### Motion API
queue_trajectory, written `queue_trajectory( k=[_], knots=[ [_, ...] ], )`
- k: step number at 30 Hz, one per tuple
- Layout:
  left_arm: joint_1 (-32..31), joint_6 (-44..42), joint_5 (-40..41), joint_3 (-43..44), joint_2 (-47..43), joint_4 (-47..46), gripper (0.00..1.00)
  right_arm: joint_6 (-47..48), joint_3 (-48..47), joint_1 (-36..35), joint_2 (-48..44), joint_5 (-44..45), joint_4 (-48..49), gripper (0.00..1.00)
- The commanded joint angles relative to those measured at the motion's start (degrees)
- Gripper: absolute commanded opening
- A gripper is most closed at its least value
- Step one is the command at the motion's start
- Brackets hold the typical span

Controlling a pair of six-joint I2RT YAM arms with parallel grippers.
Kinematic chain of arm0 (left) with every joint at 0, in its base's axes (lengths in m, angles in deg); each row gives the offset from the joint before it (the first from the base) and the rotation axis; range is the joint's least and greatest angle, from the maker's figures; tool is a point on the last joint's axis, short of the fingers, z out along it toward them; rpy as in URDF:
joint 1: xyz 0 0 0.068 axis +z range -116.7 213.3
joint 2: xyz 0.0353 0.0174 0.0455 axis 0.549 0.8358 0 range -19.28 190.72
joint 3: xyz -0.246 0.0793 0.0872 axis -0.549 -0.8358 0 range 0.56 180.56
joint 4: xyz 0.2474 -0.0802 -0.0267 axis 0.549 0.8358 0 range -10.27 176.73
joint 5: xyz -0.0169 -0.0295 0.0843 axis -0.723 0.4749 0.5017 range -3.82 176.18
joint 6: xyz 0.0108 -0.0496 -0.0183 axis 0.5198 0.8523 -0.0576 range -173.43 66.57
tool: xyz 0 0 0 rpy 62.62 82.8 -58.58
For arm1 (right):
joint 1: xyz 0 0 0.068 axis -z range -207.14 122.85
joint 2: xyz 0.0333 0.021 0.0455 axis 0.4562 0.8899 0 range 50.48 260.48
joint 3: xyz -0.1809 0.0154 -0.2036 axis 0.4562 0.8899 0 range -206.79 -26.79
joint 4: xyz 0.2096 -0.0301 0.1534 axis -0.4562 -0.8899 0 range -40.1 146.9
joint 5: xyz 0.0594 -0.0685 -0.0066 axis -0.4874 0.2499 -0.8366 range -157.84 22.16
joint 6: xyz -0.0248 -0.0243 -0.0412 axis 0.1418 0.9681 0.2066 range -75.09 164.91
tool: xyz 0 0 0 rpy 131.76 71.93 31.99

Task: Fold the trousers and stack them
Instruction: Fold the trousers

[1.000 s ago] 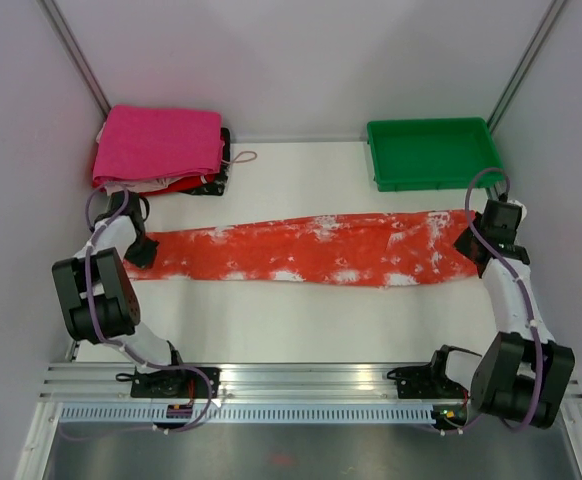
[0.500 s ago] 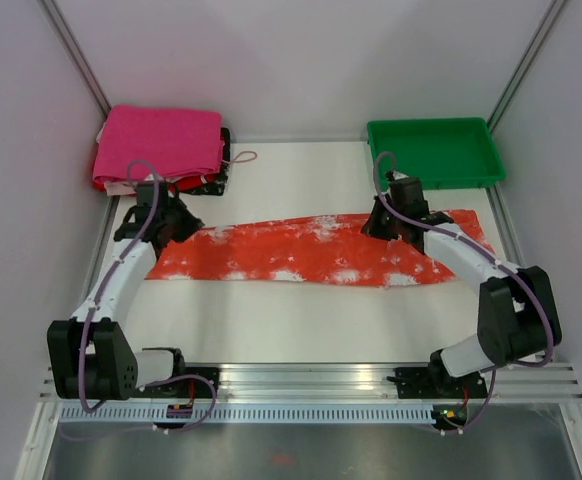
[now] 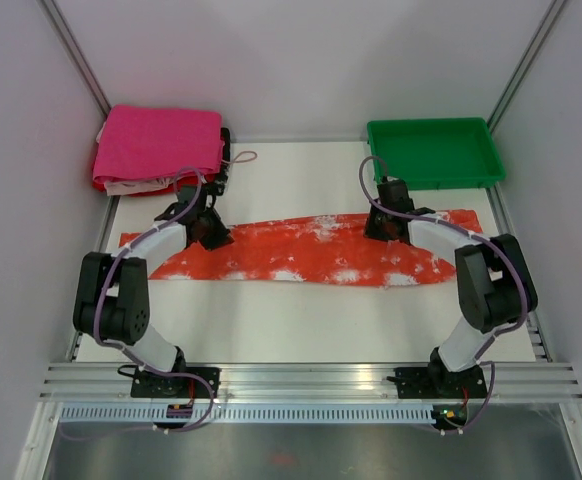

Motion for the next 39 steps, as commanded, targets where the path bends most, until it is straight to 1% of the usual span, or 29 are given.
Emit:
queue_trajectory(
  k=[1,5,8,12,14,17,19,23,24,25,27,28,29,30,31,32,33,34,35,36,37,38,39],
  knots=[
    [-0.5,0.7,0.4,4.0,3.2,-3.7,0.02,2.6,-5.1,0.1,3.8,2.4,1.8,0.0],
    [-0.4,-0.4,1.5,7.3,9.1,-3.7,0.02,5.3,-8.0,0.1,6.4,2.1,2.7,0.0],
    [-0.5,-0.8,1.3,10.9,11.9,-3.9,0.02,7.5,-9.3,0.1,7.3,1.5,3.6,0.0],
    [-0.5,-0.8,1.6,12.3,15.4,-4.6,0.02,10.2,-8.8,0.1,8.4,0.0,5.6,0.0],
    [-0.4,-1.0,2.5,12.6,17.5,-4.3,0.02,11.2,-7.8,0.1,8.9,-0.2,8.3,0.0],
    [-0.5,-1.4,3.5,13.5,19.6,-3.6,0.02,12.5,-7.2,0.2,10.8,-4.2,10.0,0.0],
    [-0.4,-2.6,4.1,13.8,20.5,-3.7,0.02,12.7,-7.4,0.2,12.2,-5.0,10.1,0.0],
    [-0.5,-6.3,4.8,17.6,20.5,-0.9,0.02,12.7,-9.6,0.2,11.5,-7.2,8.6,0.0],
    [-0.4,-8.4,4.4,18.2,19.7,-0.3,0.02,12.8,-10.0,0.2,9.8,-7.6,7.8,0.0],
    [-0.5,-9.4,4.1,18.6,18.5,0.3,0.02,13.0,-10.3,0.2,8.7,-7.9,7.3,0.0],
    [-0.4,-11.9,4.6,19.0,13.2,1.9,0.02,13.3,-11.3,0.2,4.4,-8.2,5.8,0.02],
    [-0.4,-12.7,4.8,19.1,10.9,2.6,0.09,13.2,-11.6,0.2,3.0,-8.2,5.3,0.05],
    [-0.4,-13.6,5.2,19.2,6.0,4.2,0.15,13.1,-12.0,0.2,-0.4,-8.2,4.8,0.07],
    [-0.4,-14.0,5.9,19.1,3.4,5.0,0.21,13.0,-12.2,0.2,-2.1,-8.2,3.7,0.11],
    [-0.4,-14.2,6.2,18.9,1.0,5.7,0.44,13.0,-12.3,0.2,-3.9,-8.3,3.2,0.16],
    [-0.3,-14.2,6.3,18.3,-1.7,6.7,0.56,12.5,-11.9,0.2,-7.7,-8.4,2.9,0.33],
    [-0.4,-14.2,7.0,17.6,-6.7,8.3,0.64,12.2,-11.7,0.2,-9.6,-8.6,2.2,0.43],
    [-0.4,-14.0,9.5,17.1,-9.2,9.1,0.81,12.0,-11.3,0.2,-11.5,-8.8,1.7,0.53],
    [-0.3,-12.9,10.9,15.9,-11.4,10.3,0.89,11.3,-10.2,0.2,-15.3,-9.6,1.4,0.7],
    [-0.1,-12.6,13.4,15.1,-15.8,12.6,0.95,11.2,-9.4,0.2,-17.3,-9.9,0.7,0.79],
    [0.1,-12.4,14.9,14.3,-17.8,13.7,1.0,10.7,-8.5,0.2,-19.2,-10.4,0.5,0.85],
    [0.4,-11.1,17.0,12.4,-19.6,15.0,1.0,10.2,-6.2,0.2,-23.0,-10.8,0.5,0.94],
    [0.8,-10.4,20.7,11.2,-21.2,16.4,1.0,9.0,-4.7,0.2,-24.9,-11.0,0.6,0.97]
  ],
)
